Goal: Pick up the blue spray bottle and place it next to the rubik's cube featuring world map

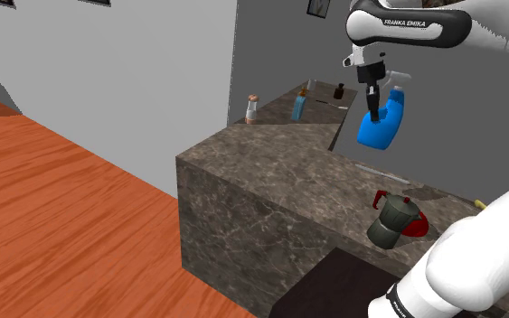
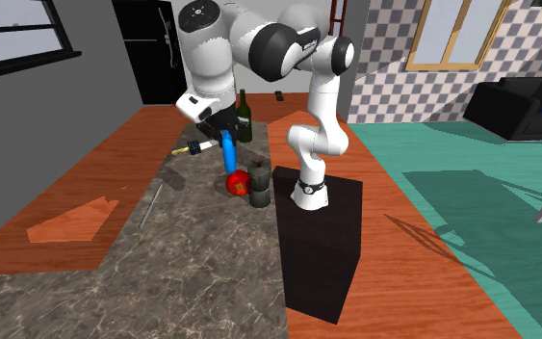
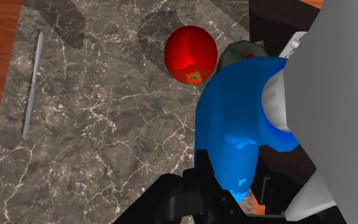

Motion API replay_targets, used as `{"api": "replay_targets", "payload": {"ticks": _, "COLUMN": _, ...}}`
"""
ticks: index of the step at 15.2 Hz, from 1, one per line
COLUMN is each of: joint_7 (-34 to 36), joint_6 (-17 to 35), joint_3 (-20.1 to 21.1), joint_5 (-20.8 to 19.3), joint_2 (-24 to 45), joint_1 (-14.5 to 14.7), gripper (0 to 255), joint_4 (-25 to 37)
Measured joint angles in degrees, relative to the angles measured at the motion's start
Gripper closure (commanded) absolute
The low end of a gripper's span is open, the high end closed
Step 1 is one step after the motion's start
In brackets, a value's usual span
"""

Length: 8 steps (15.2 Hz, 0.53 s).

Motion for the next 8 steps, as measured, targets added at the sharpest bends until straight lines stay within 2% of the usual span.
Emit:
{"api": "replay_targets", "payload": {"ticks": 5, "joint_7": -1.28, "joint_6": -3.69, "joint_3": 0.11, "joint_5": -0.29, "joint_2": 0.82, "joint_1": 0.02, "gripper": 255, "joint_4": 4.67}}
{"api": "replay_targets", "payload": {"ticks": 8, "joint_7": -3.3, "joint_6": -3.79, "joint_3": -0.83, "joint_5": -1.84, "joint_2": -2.2, "joint_1": -0.83, "gripper": 255, "joint_4": 2.41}}
